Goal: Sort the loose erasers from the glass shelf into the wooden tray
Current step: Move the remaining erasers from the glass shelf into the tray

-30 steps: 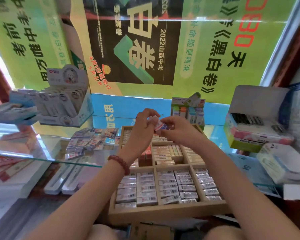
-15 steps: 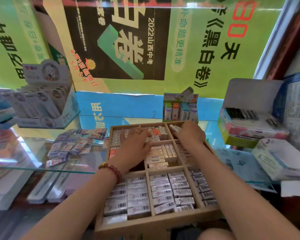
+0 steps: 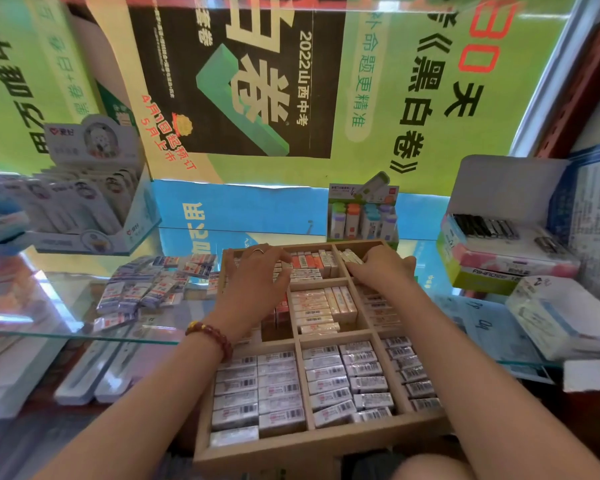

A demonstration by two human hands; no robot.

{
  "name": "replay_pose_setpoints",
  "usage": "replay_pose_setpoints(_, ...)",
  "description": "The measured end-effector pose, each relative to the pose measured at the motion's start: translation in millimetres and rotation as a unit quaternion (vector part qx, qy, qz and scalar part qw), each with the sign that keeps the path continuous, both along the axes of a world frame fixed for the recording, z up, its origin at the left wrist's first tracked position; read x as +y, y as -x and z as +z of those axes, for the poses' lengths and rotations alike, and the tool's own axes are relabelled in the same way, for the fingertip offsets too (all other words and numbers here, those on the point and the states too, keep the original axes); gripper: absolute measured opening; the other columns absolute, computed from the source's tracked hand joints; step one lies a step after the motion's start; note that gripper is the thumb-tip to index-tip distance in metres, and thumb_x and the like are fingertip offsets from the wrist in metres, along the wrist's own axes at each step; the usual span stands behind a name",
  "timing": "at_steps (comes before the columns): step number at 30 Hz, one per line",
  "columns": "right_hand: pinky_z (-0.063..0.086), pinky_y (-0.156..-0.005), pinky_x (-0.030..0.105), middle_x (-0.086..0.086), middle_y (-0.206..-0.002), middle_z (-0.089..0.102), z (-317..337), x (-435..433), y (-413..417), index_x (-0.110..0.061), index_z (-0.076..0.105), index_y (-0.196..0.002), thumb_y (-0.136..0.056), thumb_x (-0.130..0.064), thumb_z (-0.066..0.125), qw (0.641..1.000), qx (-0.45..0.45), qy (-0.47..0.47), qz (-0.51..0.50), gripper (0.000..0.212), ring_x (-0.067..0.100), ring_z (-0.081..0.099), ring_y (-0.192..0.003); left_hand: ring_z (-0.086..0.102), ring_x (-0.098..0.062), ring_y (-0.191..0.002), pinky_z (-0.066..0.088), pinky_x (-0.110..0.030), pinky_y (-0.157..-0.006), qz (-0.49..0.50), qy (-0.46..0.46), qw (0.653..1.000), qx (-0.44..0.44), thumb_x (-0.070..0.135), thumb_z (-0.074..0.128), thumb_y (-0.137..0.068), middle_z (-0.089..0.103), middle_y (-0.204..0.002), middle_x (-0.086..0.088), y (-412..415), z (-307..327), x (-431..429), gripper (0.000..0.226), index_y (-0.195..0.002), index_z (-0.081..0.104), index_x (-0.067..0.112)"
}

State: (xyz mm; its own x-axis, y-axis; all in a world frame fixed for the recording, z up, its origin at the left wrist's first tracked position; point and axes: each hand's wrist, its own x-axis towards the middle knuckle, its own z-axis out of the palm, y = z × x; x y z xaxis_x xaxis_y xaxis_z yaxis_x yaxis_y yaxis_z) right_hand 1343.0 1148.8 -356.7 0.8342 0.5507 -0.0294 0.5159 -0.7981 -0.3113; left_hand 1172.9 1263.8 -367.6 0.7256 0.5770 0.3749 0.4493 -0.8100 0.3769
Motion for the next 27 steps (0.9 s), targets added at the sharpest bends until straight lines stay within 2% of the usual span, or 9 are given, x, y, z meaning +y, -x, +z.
replay_pose_setpoints(2, 0.026, -0.098, 0.042, 0.004, -0.09, 0.06, 1, 2, 3, -0.013, 0.061, -0.087, -0.093, -0.053, 0.038, 1.0, 0.006, 0.006, 0.004, 0.047, 0.026, 0.055, -0.1, 0.038, -0.012, -0.128, 0.006, -0.05, -0.114, 0.003, 0.003, 1.0, -0.007, 0.029, 0.046, -0.095, 0.055, -0.125, 0.01, 2, 0, 1, 0.019, -0.11, 0.057, 0.03)
replay_pose_setpoints(7, 0.025, -0.103, 0.041, 0.011, -0.105, 0.059, 12, 4, 16, -0.01, 0.052, -0.092, -0.093, -0.014, 0.038, 0.999, 0.052, 0.011, -0.012, 0.015, 0.032, 0.048, -0.112, 0.032, -0.014, -0.133, -0.005, -0.045, -0.115, 0.017, 0.023, 0.999, -0.027, 0.025, 0.048, -0.095, 0.053, -0.129, 0.007, 10, 2, 7, 0.02, -0.111, 0.059, 0.026)
replay_pose_setpoints(10, 0.026, -0.106, 0.042, 0.011, -0.109, 0.061, 17, 0, 23, -0.01, 0.05, -0.096, -0.09, -0.012, 0.044, 1.0, 0.017, 0.011, -0.024, 0.009, 0.03, 0.052, -0.11, 0.035, -0.013, -0.132, -0.005, -0.045, -0.114, 0.026, 0.027, 0.998, -0.053, 0.024, 0.049, -0.094, 0.056, -0.126, 0.008, 23, 4, 16, 0.018, -0.108, 0.061, 0.027)
replay_pose_setpoints(13, 0.03, -0.101, 0.04, 0.011, -0.111, 0.061, 27, 1, 37, -0.011, 0.051, -0.108, -0.09, -0.02, 0.048, 0.996, -0.086, 0.01, -0.026, 0.021, 0.03, 0.055, -0.109, 0.046, -0.017, -0.121, 0.01, -0.048, -0.115, 0.056, 0.023, 0.994, -0.093, 0.02, 0.053, -0.092, 0.061, -0.115, 0.006, 43, 7, 32, 0.016, -0.102, 0.064, 0.025)
replay_pose_setpoints(16, 0.042, -0.087, 0.036, 0.01, -0.109, 0.063, 38, 12, 61, -0.013, 0.053, -0.114, -0.093, -0.026, 0.046, 0.985, -0.159, -0.045, 0.055, 0.025, 0.029, 0.057, -0.103, 0.055, -0.027, -0.111, 0.036, -0.038, -0.099, 0.126, 0.032, 0.986, -0.105, 0.016, 0.059, -0.087, 0.064, -0.114, -0.004, 73, 9, 53, 0.016, -0.101, 0.067, 0.019)
replay_pose_setpoints(19, 0.049, -0.079, 0.033, 0.006, -0.103, 0.066, 43, 30, 94, -0.017, 0.057, -0.115, -0.093, -0.026, 0.047, 0.97, -0.117, -0.13, 0.17, 0.026, 0.024, 0.059, -0.097, 0.053, -0.028, -0.113, 0.039, -0.033, -0.091, 0.184, 0.062, 0.979, -0.058, 0.021, 0.067, -0.081, 0.06, -0.121, -0.009, 109, 4, 69, 0.033, -0.114, 0.063, 0.017)
replay_pose_setpoints(22, 0.048, -0.075, 0.033, 0.007, -0.1, 0.065, 43, 47, 128, -0.017, 0.061, -0.109, -0.095, -0.025, 0.042, 0.952, -0.087, -0.14, 0.258, 0.025, 0.024, 0.06, -0.094, 0.048, -0.029, -0.12, 0.036, -0.033, -0.099, 0.199, 0.085, 0.975, -0.042, 0.029, 0.072, -0.079, 0.054, -0.128, -0.014, 136, -5, 76, 0.053, -0.127, 0.056, 0.013)
replay_pose_setpoints(24, 0.048, -0.075, 0.034, 0.009, -0.1, 0.063, 39, 58, 148, -0.015, 0.063, -0.107, -0.094, -0.023, 0.042, 0.941, -0.089, -0.132, 0.299, 0.026, 0.026, 0.059, -0.096, 0.045, -0.031, -0.123, 0.034, -0.035, -0.103, 0.209, 0.095, 0.973, 0.02, 0.049, 0.065, -0.079, 0.048, -0.134, -0.014, 147, -20, 81, 0.065, -0.133, 0.049, 0.018)
replay_pose_setpoints(27, 0.046, -0.084, 0.034, 0.01, -0.109, 0.064, 26, 77, 173, -0.016, 0.063, -0.114, -0.09, -0.014, 0.046, 0.923, -0.092, -0.113, 0.356, 0.03, 0.027, 0.052, -0.11, 0.046, -0.033, -0.123, 0.034, -0.039, -0.101, 0.215, 0.093, 0.967, 0.101, 0.05, 0.056, -0.085, 0.044, -0.138, -0.012, 157, -40, 86, 0.06, -0.138, 0.04, 0.025)
